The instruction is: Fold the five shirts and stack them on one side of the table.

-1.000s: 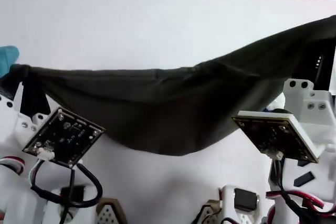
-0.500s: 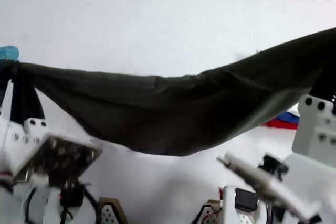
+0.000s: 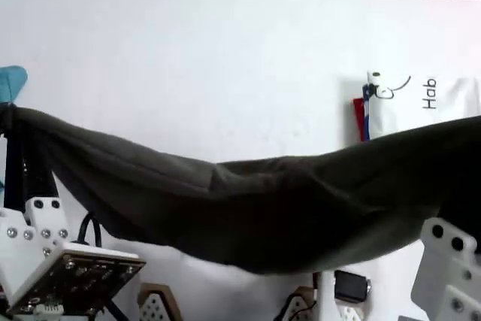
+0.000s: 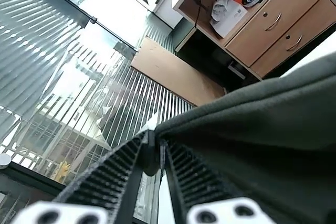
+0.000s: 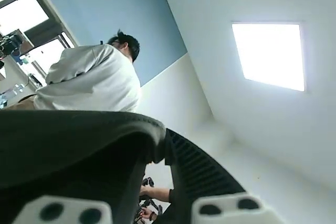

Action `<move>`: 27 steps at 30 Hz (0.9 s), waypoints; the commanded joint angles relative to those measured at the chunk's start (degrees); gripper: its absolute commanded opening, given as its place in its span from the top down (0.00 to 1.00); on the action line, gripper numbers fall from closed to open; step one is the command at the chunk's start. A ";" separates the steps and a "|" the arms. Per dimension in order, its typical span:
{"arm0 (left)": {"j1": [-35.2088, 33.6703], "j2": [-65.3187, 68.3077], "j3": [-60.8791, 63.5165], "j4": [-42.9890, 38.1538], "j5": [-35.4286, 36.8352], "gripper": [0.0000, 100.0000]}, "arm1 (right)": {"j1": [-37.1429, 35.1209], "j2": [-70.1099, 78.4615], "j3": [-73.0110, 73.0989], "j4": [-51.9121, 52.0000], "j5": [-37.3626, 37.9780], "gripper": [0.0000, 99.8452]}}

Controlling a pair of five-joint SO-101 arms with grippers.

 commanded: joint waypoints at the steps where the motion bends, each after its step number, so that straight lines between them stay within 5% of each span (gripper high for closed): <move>1: -0.70 0.26 1.89 -0.44 0.44 0.98 | -0.66 0.92 1.23 -0.22 0.09 0.98; 17: -0.35 5.01 42.24 -32.00 0.35 0.98 | -0.75 21.05 22.42 -8.57 -2.64 0.98; 23: -0.26 21.10 39.78 -41.41 0.44 0.98 | -0.31 29.76 29.10 -19.30 -2.20 0.98; 27: -0.26 35.16 30.99 -39.65 1.41 0.98 | -0.31 36.00 29.10 -23.78 -2.37 0.98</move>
